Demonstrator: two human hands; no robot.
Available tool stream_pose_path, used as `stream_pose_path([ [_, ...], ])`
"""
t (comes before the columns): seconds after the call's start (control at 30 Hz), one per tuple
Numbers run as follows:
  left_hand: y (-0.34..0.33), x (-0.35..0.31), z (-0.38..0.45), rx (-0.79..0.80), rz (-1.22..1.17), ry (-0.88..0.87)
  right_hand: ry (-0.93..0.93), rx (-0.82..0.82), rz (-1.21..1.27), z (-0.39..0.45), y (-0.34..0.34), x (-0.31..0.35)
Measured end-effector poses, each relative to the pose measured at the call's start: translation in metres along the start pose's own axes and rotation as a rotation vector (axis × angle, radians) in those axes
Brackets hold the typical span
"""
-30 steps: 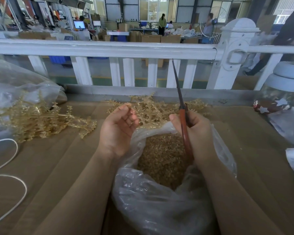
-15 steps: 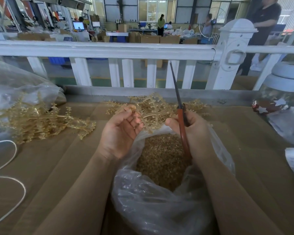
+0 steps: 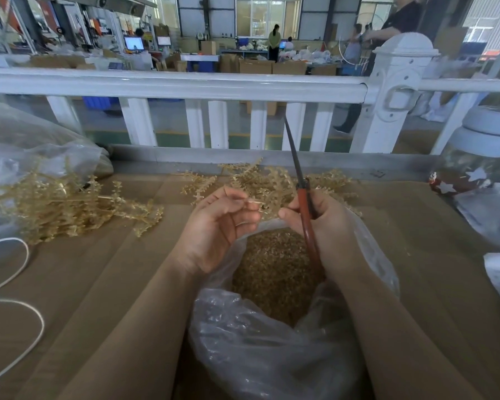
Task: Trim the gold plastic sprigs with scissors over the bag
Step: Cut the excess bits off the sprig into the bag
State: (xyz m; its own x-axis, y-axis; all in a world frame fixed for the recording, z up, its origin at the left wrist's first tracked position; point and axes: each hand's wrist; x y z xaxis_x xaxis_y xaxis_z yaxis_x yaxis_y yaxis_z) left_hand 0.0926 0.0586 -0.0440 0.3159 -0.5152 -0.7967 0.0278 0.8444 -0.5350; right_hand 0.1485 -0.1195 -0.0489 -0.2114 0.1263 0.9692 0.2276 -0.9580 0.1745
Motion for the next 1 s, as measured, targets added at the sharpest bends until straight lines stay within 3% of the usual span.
stream_pose_path([
  [0.27, 0.0001, -0.0026, -0.0023, -0.059, 0.191, 0.148, 0.049, 0.075, -0.095, -0.0014, 0.0057, 0.001],
  [0.6, 0.0054, -0.0048, -0.0057, 0.222, 0.35, 0.24, 0.047, 0.022, 0.036, 0.0008, 0.003, -0.0014],
  [0.83, 0.0068, -0.0002, -0.001, -0.005, 0.153, -0.004, 0.065, -0.072, -0.053, -0.0021, 0.0016, 0.0015],
  [1.0, 0.0062, -0.0012, 0.0, -0.072, 0.015, -0.028, 0.163, -0.105, -0.451, -0.007, 0.0029, 0.0026],
])
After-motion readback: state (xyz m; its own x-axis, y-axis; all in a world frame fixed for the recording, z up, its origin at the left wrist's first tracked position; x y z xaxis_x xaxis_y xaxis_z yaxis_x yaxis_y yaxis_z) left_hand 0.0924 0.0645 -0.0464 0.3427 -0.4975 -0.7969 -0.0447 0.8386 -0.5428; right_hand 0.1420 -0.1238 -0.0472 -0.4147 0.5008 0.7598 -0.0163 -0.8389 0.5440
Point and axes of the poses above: each hand's wrist, its own z-axis towards the middle knuckle, its own y-axis out of the back of the hand, x = y × z, and after that the axes turned 8 degrees about -y, right-handed
